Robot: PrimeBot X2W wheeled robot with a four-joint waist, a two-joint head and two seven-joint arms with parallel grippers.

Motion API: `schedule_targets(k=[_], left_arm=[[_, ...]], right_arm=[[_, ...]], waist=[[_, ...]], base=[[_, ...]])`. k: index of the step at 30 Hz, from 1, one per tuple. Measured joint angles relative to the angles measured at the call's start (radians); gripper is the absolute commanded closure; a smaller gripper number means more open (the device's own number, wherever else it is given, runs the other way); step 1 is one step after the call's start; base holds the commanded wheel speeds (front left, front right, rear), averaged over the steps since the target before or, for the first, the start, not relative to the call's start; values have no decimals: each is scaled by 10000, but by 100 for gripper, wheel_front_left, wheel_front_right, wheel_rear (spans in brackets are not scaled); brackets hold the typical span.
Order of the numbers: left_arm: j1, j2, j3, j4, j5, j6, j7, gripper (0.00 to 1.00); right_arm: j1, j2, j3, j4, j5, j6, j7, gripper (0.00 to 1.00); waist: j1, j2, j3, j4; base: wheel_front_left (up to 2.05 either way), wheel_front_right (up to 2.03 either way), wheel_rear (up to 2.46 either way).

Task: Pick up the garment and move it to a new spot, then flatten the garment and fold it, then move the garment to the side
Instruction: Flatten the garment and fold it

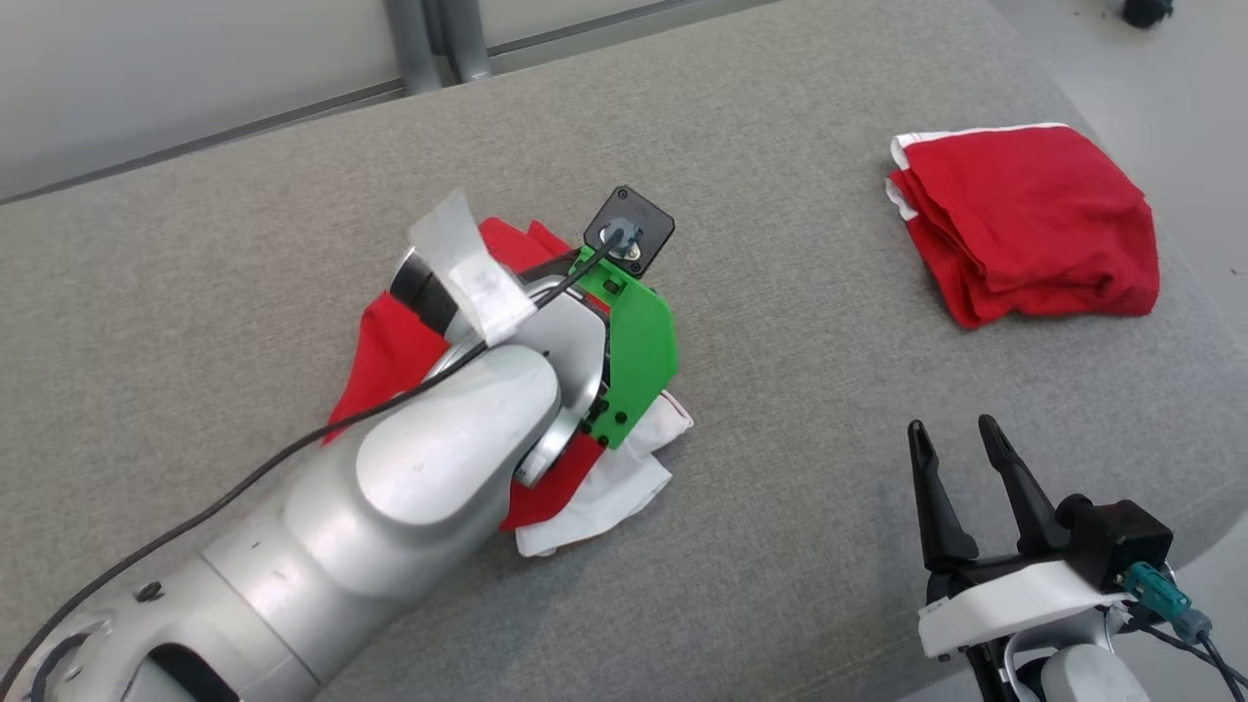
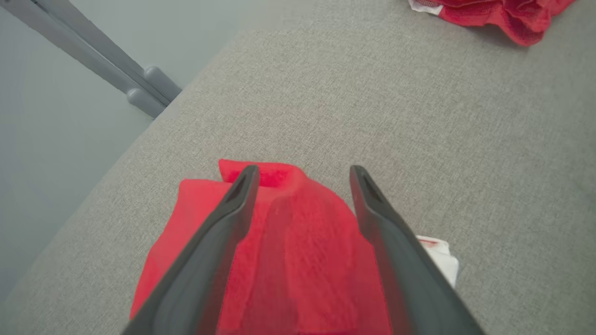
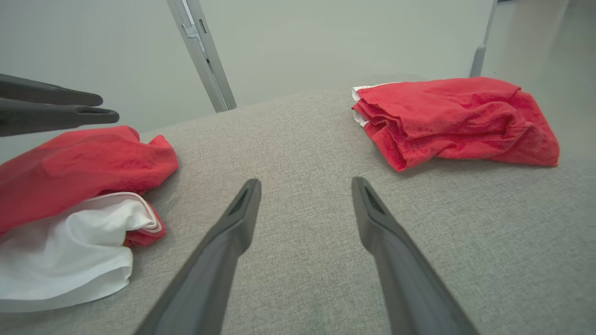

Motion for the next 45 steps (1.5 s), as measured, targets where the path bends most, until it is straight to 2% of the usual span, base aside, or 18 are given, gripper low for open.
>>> schedule_targets(k=[5, 9, 10, 11, 12, 17, 20, 27, 32, 33, 37, 38, 40, 43, 45], left_arm=[[-705, -424, -228, 1875, -59, -516, 809, 0], [-854, -537, -435, 3085, -138, -874, 1344, 2], [-849, -527, -483, 3344, -176, -934, 1457, 51], [-849, -506, -523, 3542, -207, -989, 1522, 71], [-845, -487, -550, 3703, -209, -1030, 1536, 100], [-802, -479, -525, 4038, -284, -1204, 1150, 100], [-830, -650, -117, 3848, -516, -1095, 282, 100], [-1751, -1181, 1916, 2763, -986, 42, -3699, 100], [-1361, -1147, 2913, 1822, -1425, 619, -5448, 100], [-1361, -1147, 2913, 1822, -1425, 619, -5448, 100], [442, -562, 3776, 784, -1990, 1175, -6704, 100], [1648, -265, 4199, 276, -2176, 1337, -7162, 100], [2854, -75, 4537, -159, -2224, 1427, -7394, 100], [4532, -52, 5490, -1114, -1720, 1496, -7440, 100], [5459, -278, 6257, -1701, -1218, 1413, -7484, 100]], right_arm=[[-100, 0, 217, 6, 343, 0, 0, 0], [-110, 0, 384, 56, 454, -2, 0, 0], [-111, 2, 385, 59, 499, 0, 0, 0], [-112, 0, 368, 56, 522, -2, 0, 0], [-113, 0, 347, 52, 543, 0, 0, 0], [-94, 0, 140, 59, 550, -2, 0, 0], [-63, 2, 71, 92, 466, 0, 0, 0], [-45, 6, -54, 84, 121, 0, 0, 0], [355, 6, -224, 69, -144, 0, 0, 0], [355, 6, -224, 69, -144, 0, 0, 0], [715, 6, -393, 56, -228, -2, 0, 0], [918, 6, -485, 40, -257, -2, 0, 0], [1034, 0, -474, 25, -318, -2, 0, 0], [1103, 15, -485, -46, -443, 0, 0, 0], [1114, 2, -573, -113, -589, -2, 0, 0]], waist=[[0, 0, 258, -593], [0, 0, 462, -994], [0, 0, 505, -1080], [0, 0, 548, -1158], [0, 0, 589, -1221], [0, 0, 699, -1272], [0, 0, 668, -1117], [0, 0, 416, -509], [0, 0, 82, -118], [0, 0, 82, -118], [0, 0, -200, 225], [0, 0, -312, 440], [0, 0, -389, 688], [0, 0, -459, 1076], [0, 0, -479, 1347]], base=[[0, 0, 0], [0, 0, 0], [0, 0, 0], [0, 0, 0], [0, 0, 0], [0, 0, 0], [0, 0, 0], [0, 0, 0], [0, 0, 0], [0, 0, 0], [0, 0, 0], [0, 0, 0], [0, 0, 0], [0, 0, 0], [0, 0, 0]])
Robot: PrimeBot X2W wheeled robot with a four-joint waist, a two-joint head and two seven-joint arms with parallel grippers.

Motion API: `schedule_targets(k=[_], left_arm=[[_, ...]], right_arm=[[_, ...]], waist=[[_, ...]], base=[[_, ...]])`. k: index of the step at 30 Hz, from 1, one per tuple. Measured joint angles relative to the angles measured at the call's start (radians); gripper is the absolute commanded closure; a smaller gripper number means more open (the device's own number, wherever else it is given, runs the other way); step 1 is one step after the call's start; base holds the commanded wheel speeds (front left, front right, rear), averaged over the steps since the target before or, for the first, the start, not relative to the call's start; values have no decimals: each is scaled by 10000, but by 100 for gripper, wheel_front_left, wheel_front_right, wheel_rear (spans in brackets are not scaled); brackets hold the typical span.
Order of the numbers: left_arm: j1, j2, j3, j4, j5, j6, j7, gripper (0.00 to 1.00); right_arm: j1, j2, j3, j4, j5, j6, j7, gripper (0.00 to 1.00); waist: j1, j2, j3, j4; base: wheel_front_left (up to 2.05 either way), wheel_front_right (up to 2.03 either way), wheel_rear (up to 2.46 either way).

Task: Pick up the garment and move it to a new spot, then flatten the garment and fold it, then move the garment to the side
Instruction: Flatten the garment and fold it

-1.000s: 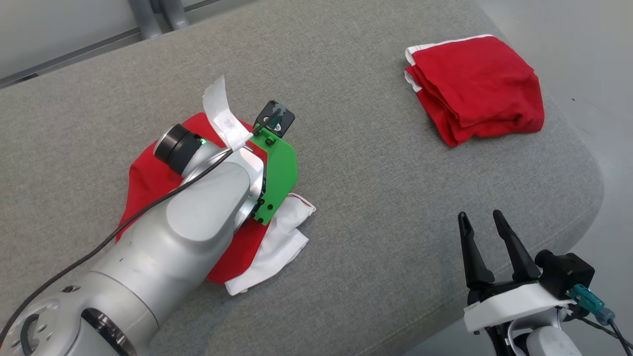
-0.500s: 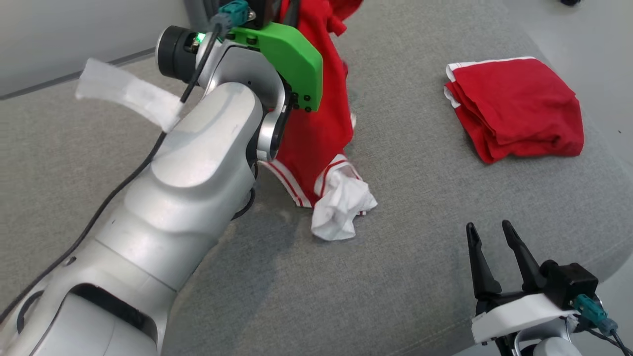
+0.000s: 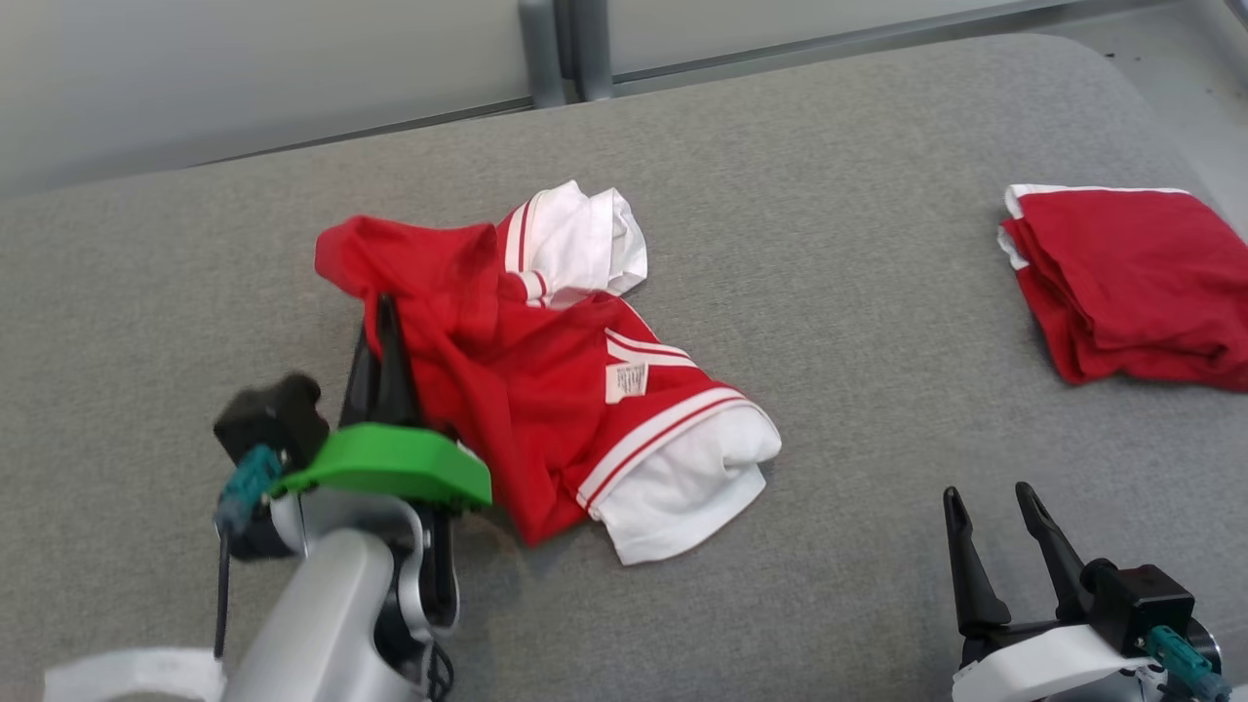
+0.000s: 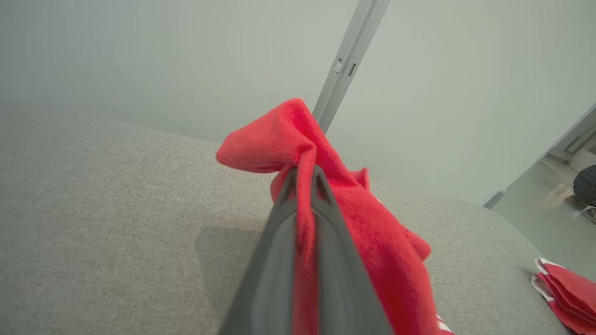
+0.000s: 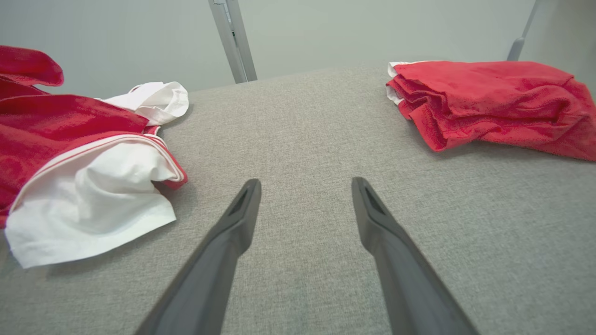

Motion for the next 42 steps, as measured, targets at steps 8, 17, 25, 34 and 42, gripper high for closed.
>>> schedule_targets(k=[8, 17, 25, 34, 42], left_arm=[[2342, -1053, 1902, -675, 1361, -1110, 4, 59], [2977, -1118, 2441, -345, 1572, -1168, -13, 0], [3551, -1118, 3133, -359, 2518, -869, -13, 0], [2006, -920, 1179, -752, 3870, -1703, 1785, 0], [932, -464, 591, 301, 4157, -2080, 3743, 0]], right_arm=[[-4, 8, -148, -111, -449, 2, 0, 0], [47, 8, -71, -121, -614, 2, 0, 0], [58, 6, -35, -169, -577, 2, 0, 0], [-182, 4, 211, -46, -192, 0, 0, 0], [-341, 4, 316, 6, 35, 0, 0, 0]], waist=[[0, 0, 4, 1090], [0, 0, -56, 1882], [0, 0, -65, 1672], [0, 0, 122, 1119], [0, 0, 258, 314]], base=[[0, 0, 0], [0, 0, 0], [0, 0, 0], [0, 0, 0], [0, 0, 0]])
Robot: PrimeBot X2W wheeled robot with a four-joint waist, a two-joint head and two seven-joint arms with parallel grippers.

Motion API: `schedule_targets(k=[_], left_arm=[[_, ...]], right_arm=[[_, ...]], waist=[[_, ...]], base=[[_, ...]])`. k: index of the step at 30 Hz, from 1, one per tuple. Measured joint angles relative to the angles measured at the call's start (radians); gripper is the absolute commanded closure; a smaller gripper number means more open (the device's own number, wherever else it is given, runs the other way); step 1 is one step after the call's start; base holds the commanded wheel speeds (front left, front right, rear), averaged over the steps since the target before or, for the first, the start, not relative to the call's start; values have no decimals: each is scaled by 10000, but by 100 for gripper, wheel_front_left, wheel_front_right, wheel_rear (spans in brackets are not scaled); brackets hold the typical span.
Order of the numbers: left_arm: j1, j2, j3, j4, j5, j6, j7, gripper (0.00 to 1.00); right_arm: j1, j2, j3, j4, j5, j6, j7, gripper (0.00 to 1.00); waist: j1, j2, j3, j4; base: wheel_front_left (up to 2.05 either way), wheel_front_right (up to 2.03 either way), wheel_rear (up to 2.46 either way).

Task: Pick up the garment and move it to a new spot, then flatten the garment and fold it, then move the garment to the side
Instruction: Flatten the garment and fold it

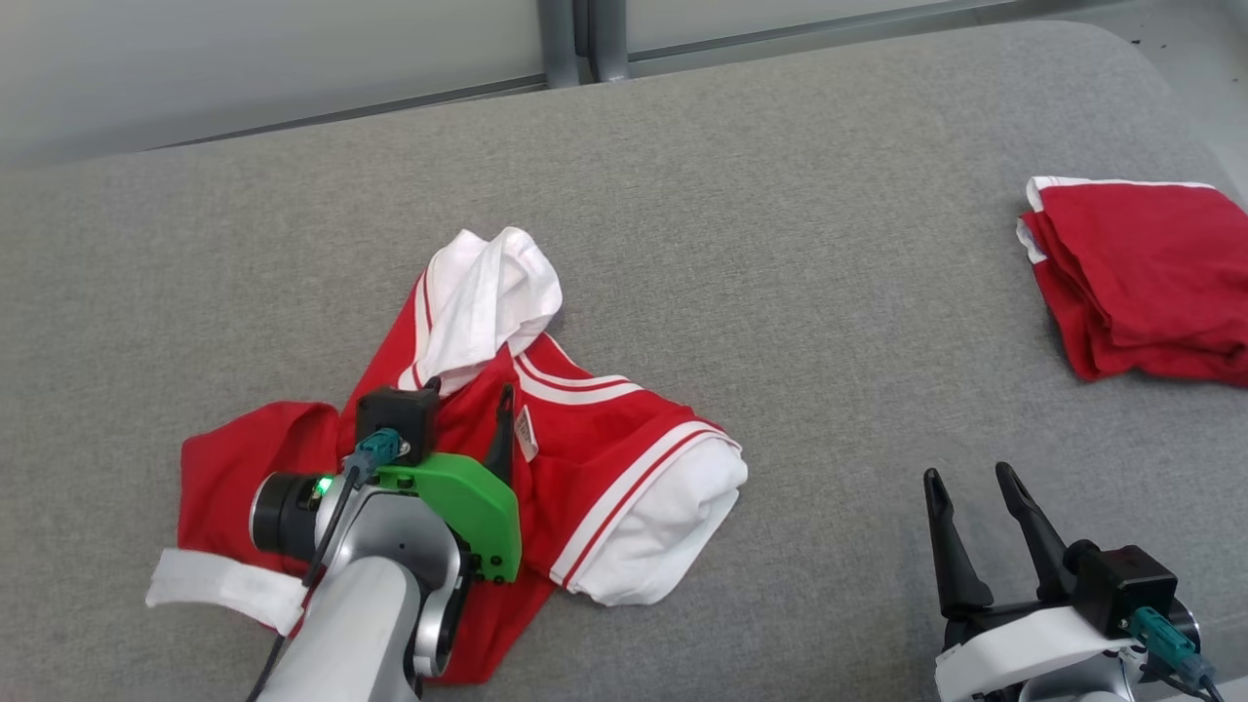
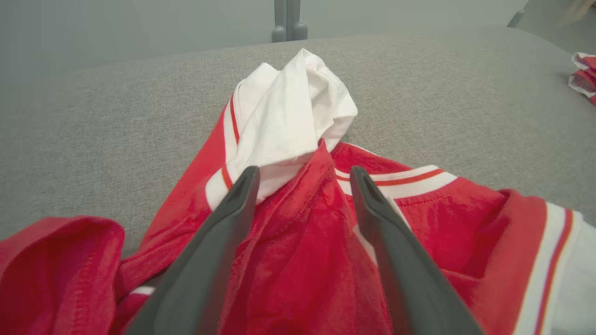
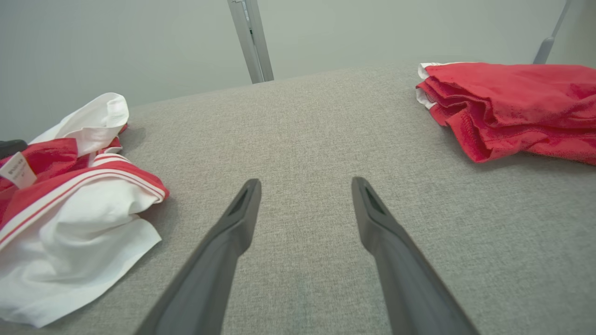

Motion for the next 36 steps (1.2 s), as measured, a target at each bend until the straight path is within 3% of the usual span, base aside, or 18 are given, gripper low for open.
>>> schedule_targets(k=[4, 5, 6, 7, 8, 9, 15, 21, 31, 36], left_arm=[[-299, 389, -171, 226, 96, -213, 848, 0], [-361, 466, -228, 251, 94, -293, 1032, 4], [-401, 512, -270, 263, 94, -345, 1158, 50], [-418, 522, -280, 249, 84, -345, 1202, 66], [-439, 520, -282, 263, 36, -347, 1304, 96], [-454, 523, -290, 313, 8, -382, 1406, 100], [-392, 445, -94, 23, -596, -560, 1551, 100], [-111, 407, 878, -2439, -1724, -556, 1336, 100], [2978, 1870, 2389, -6410, -2297, 178, 1921, 100], [4296, 1802, 2614, -6855, -2719, 418, 1952, 100]], right_arm=[[8, 2, 29, 33, 27, 0, 0, 0], [9, 4, 17, 38, 73, 2, 0, 0], [8, 2, 6, 42, 98, 0, 0, 0], [8, 0, -13, 48, 104, 0, 0, 0], [8, -2, -21, 54, 111, 0, 0, 0], [8, 0, -27, 59, 128, 0, 0, 0], [85, 0, -115, 46, 182, 0, 0, 0], [259, 2, -261, 33, 65, 0, 0, 0], [641, 6, -466, -61, -282, 0, 0, 0], [812, 0, -732, -128, -454, 0, 0, 0]], waist=[[0, 0, 66, -384], [0, 0, 78, -467], [0, 0, 90, -542], [0, 0, 101, -609], [0, 0, 110, -662], [0, 0, 117, -701], [0, 0, 41, -594], [0, 0, -130, -105], [0, 0, -525, 1027], [0, 0, -660, 1557]], base=[[0, 0, 0], [0, 0, 0], [0, 0, 0], [0, 0, 0], [0, 0, 0], [0, 0, 0], [0, 0, 0], [0, 0, 0], [0, 0, 0], [0, 0, 0]])
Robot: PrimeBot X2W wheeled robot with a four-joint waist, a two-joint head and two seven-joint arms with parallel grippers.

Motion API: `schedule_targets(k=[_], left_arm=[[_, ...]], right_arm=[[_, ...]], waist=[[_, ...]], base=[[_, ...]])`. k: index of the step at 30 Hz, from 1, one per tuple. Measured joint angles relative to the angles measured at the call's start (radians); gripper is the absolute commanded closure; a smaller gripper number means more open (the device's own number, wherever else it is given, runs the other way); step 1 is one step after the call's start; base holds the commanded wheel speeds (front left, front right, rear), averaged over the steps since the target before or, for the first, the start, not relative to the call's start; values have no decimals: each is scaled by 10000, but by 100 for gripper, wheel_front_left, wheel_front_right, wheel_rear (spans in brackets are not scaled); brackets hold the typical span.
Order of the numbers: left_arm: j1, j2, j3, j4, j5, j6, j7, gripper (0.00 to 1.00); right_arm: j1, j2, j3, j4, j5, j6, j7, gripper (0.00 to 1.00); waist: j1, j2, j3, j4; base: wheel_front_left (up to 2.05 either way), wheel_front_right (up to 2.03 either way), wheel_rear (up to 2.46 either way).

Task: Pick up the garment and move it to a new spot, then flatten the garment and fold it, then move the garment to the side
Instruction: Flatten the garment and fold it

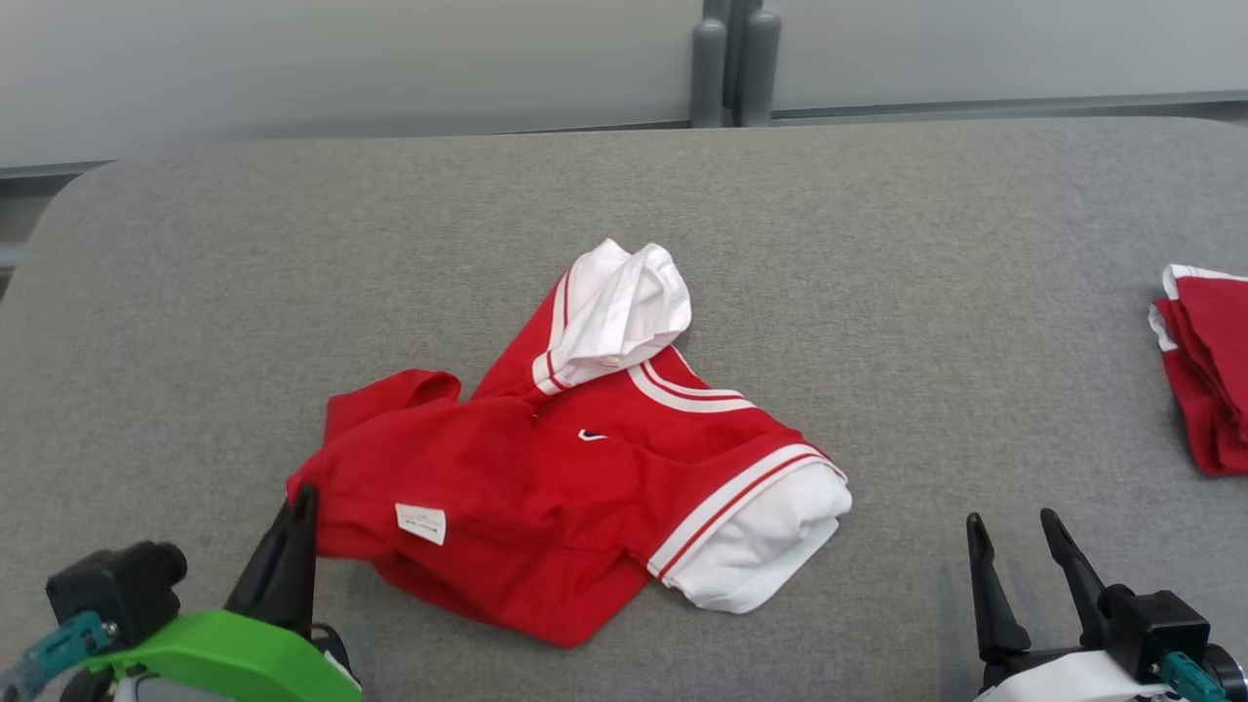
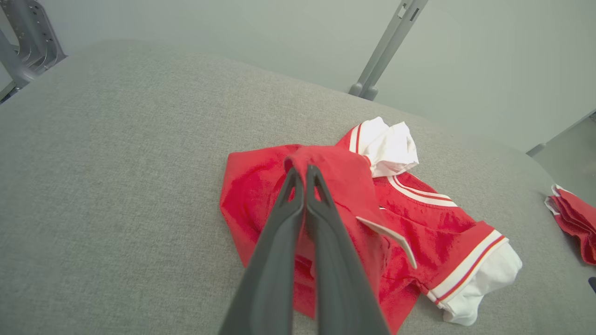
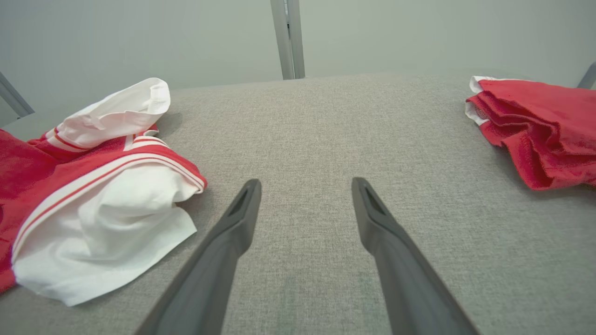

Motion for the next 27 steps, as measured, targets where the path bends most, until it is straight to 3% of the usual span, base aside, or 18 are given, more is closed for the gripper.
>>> schedule_targets(k=[6, 8, 16, 17, 19, 20, 23, 27], left_arm=[[1651, -642, 430, 949, -535, 349, -752, 100], [1848, -955, 560, 1601, -1022, 318, -943, 100], [1599, -1198, 754, 4669, -955, 63, -2015, 100], [1471, -1287, 742, 4880, -972, 10, -2144, 91], [1256, -1430, 662, 5183, -1009, -194, -2347, 18], [1164, -1501, 631, 5292, -1028, -274, -2433, 0], [1008, -1553, 571, 5448, -999, -286, -2560, 0], [1034, -1112, 711, 4953, -263, 598, -2564, 0]], right_arm=[[77, 4, 77, -94, -268, 2, 0, 0], [153, 8, 113, -88, -341, 2, 0, 0], [293, 8, 194, -65, -523, 2, 0, 0], [336, 8, 203, -65, -527, 2, 0, 0], [410, 10, 251, -61, -537, 2, 0, 0], [423, 8, 267, -65, -537, 2, 0, 0], [430, 12, 380, -65, -533, 2, 0, 0], [430, 8, 353, -84, -508, 2, 0, 0]], waist=[[0, 0, -227, 943], [0, 0, -293, 1196], [0, 0, -627, 1821], [0, 0, -669, 1846], [0, 0, -736, 1863], [0, 0, -752, 1853], [0, 0, -761, 1755], [0, 0, -746, 1516]], base=[[0, 0, 0], [0, 0, 0], [0, 0, 0], [0, 0, 0], [0, 0, 0], [0, 0, 0], [0, 0, 0], [0, 0, 0]])
